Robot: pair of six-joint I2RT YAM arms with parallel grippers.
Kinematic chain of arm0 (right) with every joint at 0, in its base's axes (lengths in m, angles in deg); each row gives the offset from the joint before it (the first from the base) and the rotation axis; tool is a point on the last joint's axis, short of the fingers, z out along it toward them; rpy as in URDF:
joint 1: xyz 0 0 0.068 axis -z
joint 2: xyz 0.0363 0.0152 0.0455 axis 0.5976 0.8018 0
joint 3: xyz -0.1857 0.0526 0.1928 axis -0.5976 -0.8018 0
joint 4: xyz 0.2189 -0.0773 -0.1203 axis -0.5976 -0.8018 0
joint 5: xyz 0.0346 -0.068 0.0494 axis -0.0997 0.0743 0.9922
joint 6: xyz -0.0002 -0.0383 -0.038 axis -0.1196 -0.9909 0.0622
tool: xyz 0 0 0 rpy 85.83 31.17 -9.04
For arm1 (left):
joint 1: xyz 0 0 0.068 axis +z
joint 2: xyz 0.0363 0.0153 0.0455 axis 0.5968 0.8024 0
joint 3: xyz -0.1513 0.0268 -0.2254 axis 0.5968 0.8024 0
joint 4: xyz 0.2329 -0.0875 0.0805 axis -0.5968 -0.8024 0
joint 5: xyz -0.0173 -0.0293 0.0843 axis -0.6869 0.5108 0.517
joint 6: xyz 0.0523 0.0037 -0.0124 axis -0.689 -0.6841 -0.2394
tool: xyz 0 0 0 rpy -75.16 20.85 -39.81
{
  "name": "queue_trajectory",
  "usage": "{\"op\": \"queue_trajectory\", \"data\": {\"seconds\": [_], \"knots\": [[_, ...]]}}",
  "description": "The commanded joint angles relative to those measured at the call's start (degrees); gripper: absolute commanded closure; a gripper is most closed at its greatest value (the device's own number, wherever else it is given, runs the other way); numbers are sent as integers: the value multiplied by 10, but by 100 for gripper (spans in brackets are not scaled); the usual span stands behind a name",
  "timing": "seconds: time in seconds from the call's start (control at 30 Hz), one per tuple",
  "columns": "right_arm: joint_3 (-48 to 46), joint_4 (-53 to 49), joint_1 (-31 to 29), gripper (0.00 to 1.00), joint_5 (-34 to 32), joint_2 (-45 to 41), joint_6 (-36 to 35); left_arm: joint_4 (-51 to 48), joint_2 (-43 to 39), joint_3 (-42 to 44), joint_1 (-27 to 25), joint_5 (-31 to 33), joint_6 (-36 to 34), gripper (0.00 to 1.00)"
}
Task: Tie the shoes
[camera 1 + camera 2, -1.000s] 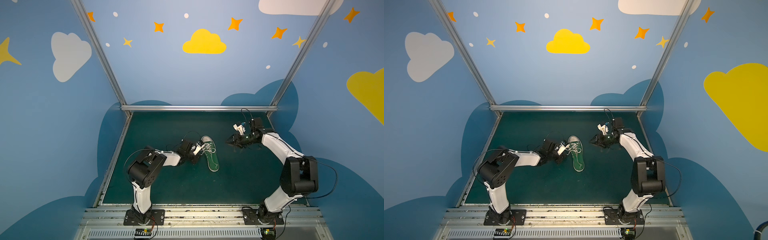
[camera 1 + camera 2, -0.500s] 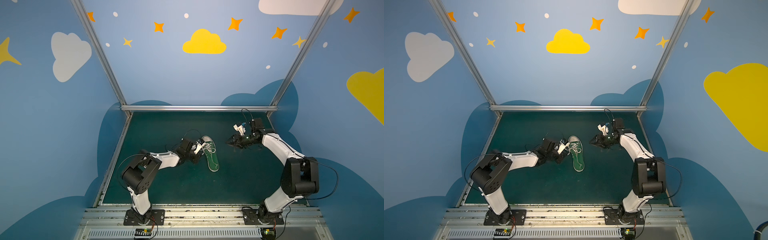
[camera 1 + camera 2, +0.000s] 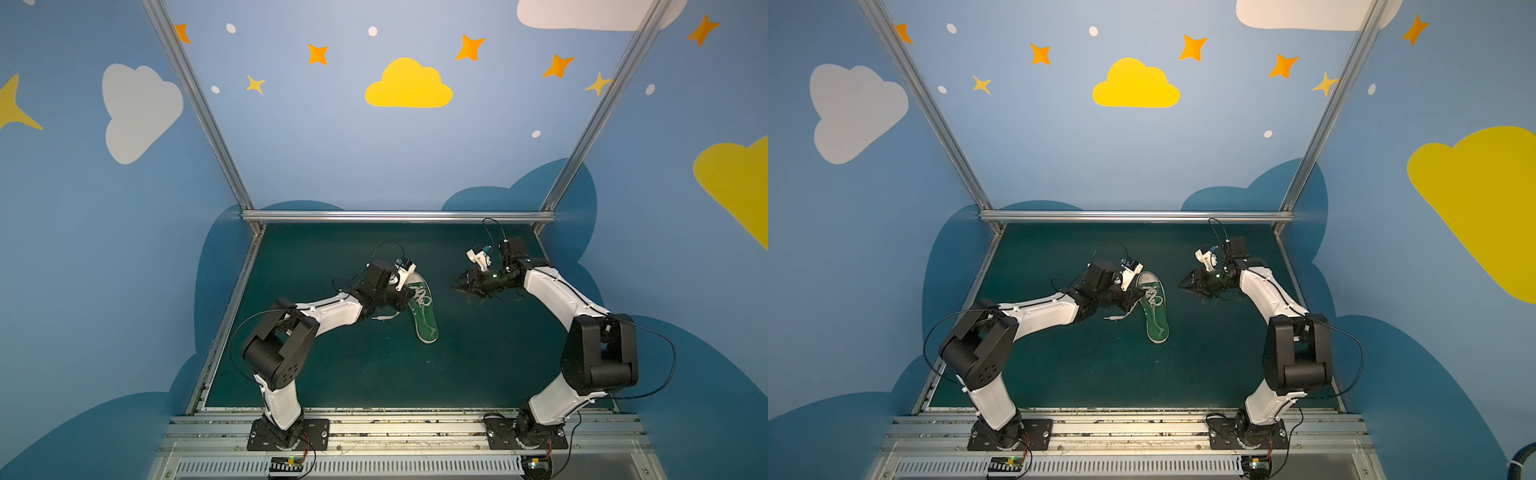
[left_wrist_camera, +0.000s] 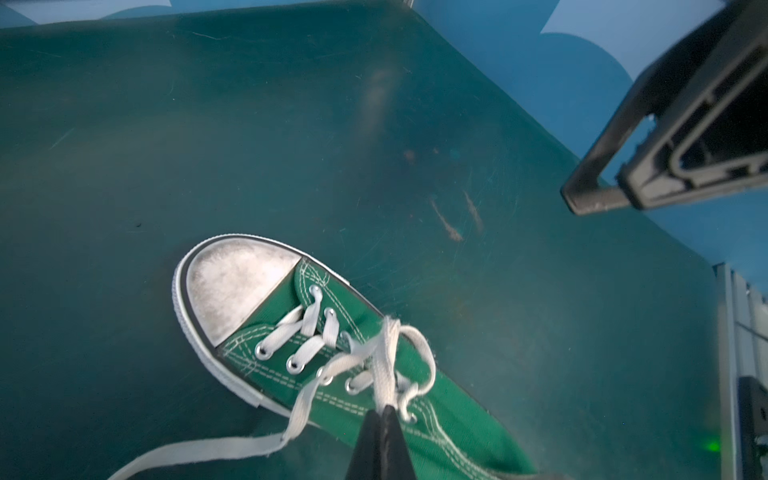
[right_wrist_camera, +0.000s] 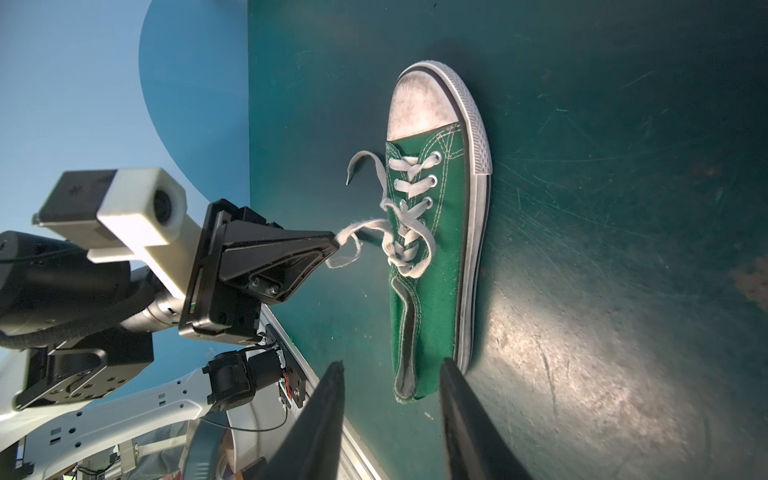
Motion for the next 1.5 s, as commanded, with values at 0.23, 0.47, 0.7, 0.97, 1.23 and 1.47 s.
{"op": "queue_trajectory", "data": {"seconds": [0.23, 0.47, 0.7, 0.97, 1.23, 1.47], "knots": [[-4, 4, 1, 62, 9, 13, -12, -12, 47, -42, -1, -4, 96, 97], [37, -14, -35, 71, 1, 90, -45, 1, 44, -38, 2, 6, 111, 97], [65, -7, -64, 72, 3, 125, -35, 18, 64, -58, 9, -1, 142, 97], [74, 21, -68, 75, 2, 147, -12, 30, 93, -81, 15, -7, 189, 97], [88, 22, -69, 75, 3, 161, -9, 45, 111, -87, 15, -12, 213, 97], [82, 28, -69, 76, 5, 167, -7, 55, 125, -91, 9, -8, 235, 97]]}}
